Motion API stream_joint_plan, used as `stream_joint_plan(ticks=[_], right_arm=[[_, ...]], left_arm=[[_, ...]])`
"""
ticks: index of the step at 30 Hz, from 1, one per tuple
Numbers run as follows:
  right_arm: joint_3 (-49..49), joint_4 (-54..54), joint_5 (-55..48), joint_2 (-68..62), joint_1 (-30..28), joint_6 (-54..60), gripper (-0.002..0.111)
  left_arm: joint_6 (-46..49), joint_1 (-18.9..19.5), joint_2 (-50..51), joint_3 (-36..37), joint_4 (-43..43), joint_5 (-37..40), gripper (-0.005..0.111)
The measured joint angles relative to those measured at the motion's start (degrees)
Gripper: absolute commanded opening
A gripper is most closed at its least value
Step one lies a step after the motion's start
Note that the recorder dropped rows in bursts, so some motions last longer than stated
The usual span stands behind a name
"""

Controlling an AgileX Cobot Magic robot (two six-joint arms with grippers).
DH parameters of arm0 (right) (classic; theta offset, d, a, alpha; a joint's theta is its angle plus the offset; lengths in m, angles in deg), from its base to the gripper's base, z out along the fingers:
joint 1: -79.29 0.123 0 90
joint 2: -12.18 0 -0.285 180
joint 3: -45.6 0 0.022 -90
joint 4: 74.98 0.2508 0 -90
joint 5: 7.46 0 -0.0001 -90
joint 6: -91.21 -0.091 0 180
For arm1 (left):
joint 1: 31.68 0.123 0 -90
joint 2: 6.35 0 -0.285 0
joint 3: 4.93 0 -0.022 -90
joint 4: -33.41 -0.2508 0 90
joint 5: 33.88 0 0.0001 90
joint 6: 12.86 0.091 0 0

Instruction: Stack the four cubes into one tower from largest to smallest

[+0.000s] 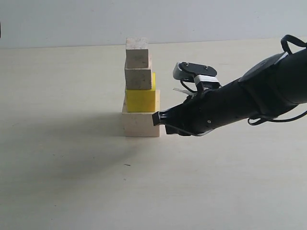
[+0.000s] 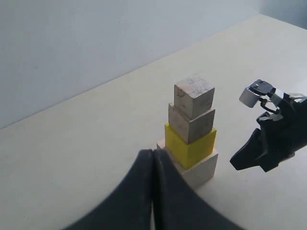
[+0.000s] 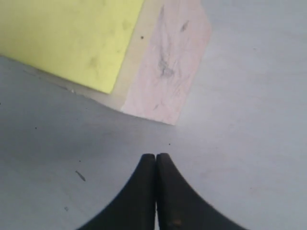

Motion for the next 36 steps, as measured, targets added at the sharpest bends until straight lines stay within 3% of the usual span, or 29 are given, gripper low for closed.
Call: stream_joint_plan(ticks=[21,36], right_arm=[[0.0,12.3,-2.6,-0.2,0.0,12.9,0.0],[-1.8,15.3,-2.8,-5.5,0.0,14.3,0.0]], left_arm=[[0.0,0.0,0.0,0.0,0.5,0.0,0.0],[0.0,0.0,0.0,0.0,0.5,0.0,0.0]])
